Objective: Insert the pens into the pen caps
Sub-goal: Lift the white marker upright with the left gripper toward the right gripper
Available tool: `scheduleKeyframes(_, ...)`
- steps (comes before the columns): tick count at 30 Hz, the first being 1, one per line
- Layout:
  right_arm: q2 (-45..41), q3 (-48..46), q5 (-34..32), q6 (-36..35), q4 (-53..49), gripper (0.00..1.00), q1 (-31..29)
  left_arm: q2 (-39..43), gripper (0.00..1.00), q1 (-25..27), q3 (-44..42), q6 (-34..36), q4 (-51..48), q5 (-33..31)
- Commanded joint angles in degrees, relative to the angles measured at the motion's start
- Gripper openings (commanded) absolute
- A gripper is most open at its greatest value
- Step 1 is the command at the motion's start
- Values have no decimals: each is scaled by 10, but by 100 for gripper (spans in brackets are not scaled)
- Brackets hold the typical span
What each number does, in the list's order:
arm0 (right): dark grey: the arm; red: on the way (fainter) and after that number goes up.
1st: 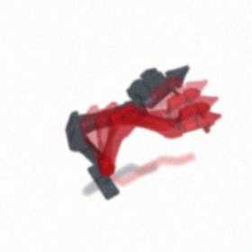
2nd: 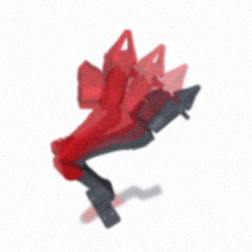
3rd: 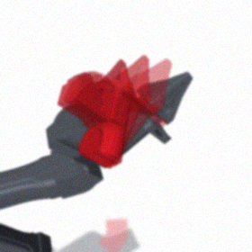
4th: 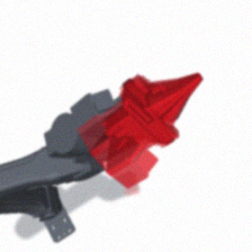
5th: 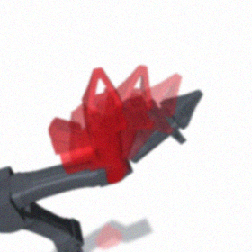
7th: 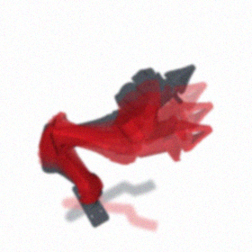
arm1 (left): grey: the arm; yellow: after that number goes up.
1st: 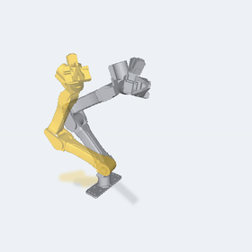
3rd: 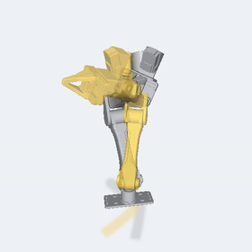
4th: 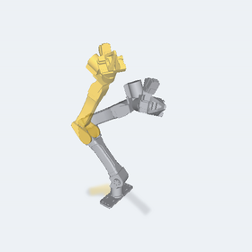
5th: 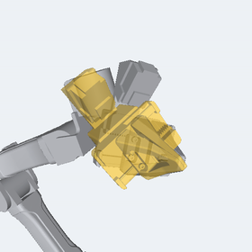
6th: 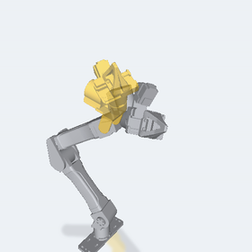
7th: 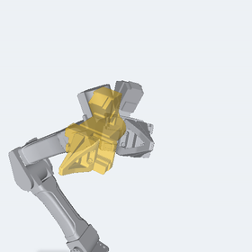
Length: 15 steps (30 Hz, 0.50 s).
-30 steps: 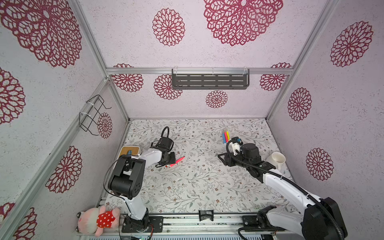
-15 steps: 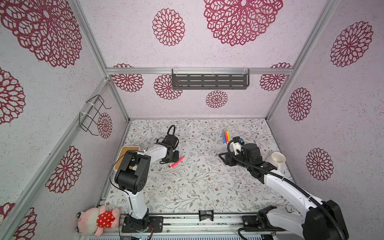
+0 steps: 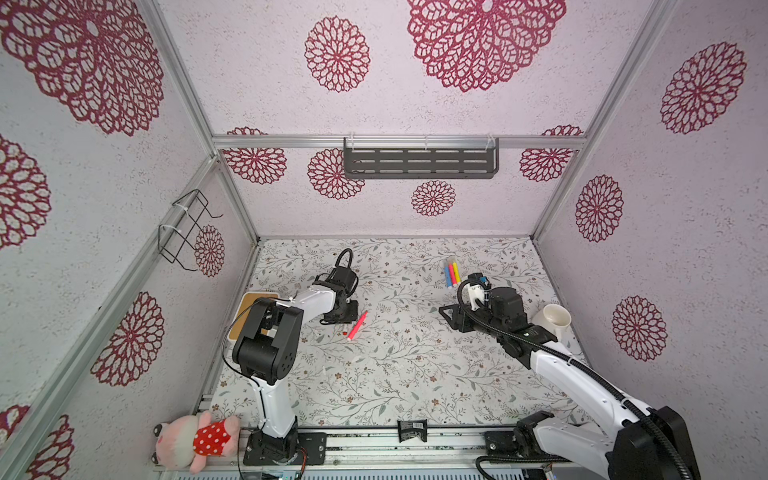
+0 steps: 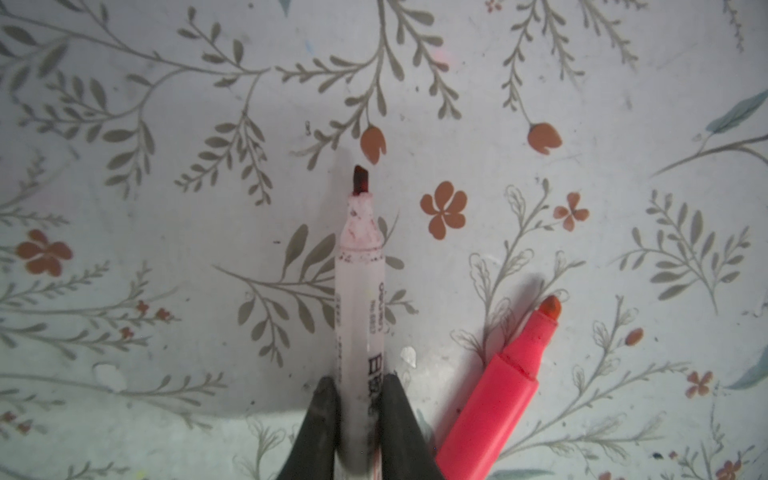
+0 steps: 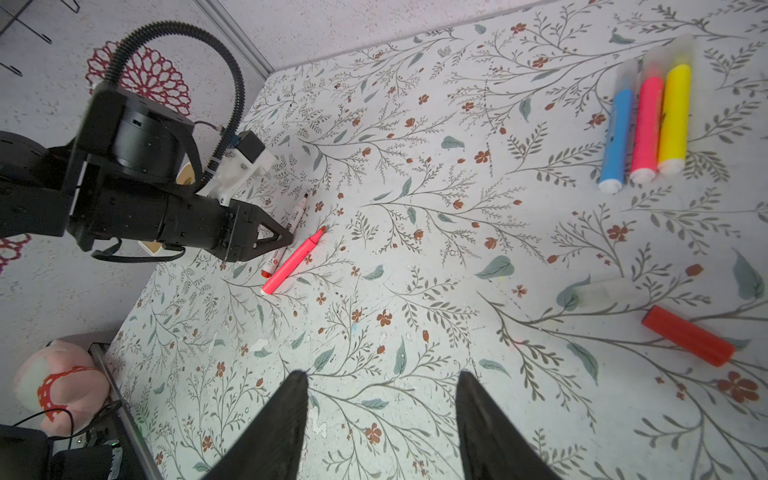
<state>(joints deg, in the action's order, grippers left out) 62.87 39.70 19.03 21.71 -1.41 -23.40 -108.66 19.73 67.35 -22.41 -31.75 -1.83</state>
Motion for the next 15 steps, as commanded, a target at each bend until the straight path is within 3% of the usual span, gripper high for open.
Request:
scheduleKeyframes(1,-24,14,-7,9,-4,59,3,20,5,3,-22,19,6,22)
scheduleKeyframes(8,-45,11,9,16,-5,59,4,131,5,3,-70,27,57,50)
scheduleKeyframes(15,-43,-18,83,47,48,59,3,266,7,13,-156,26,171,159)
